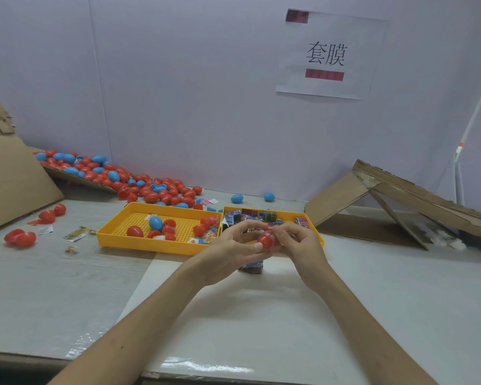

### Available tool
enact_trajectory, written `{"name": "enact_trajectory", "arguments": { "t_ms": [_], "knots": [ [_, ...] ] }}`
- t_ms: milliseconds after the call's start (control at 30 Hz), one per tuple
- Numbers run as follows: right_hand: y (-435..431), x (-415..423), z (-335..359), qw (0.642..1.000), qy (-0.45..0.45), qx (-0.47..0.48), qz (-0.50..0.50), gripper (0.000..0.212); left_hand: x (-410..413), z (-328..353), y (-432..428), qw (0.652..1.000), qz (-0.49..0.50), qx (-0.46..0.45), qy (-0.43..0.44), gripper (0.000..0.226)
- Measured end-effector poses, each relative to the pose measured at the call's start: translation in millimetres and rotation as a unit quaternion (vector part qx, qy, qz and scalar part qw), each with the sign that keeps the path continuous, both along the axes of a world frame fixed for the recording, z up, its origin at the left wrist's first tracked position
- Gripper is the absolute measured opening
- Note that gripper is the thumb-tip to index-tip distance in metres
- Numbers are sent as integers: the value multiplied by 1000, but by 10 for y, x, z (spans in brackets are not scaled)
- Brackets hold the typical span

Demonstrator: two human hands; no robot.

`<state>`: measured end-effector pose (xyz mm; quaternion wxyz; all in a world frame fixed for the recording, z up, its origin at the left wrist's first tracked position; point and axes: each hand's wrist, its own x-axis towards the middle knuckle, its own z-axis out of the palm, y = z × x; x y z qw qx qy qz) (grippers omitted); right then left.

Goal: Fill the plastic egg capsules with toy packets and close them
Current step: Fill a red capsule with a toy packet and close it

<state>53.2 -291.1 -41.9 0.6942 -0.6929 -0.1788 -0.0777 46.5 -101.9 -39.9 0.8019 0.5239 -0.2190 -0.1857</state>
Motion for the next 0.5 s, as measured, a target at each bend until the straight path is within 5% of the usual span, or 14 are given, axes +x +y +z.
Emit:
{"name": "enact_trajectory", "arguments": {
  "t_ms": [300, 500],
  "knots": [
    [-18, -2, 23, 995, 36, 61, 75, 34, -27, 47, 25, 996, -36, -72, 25, 40],
    [-21, 4, 18, 998, 31, 48, 38, 35, -31, 46, 7, 999, -26, -18, 18, 33]
  ]
}}
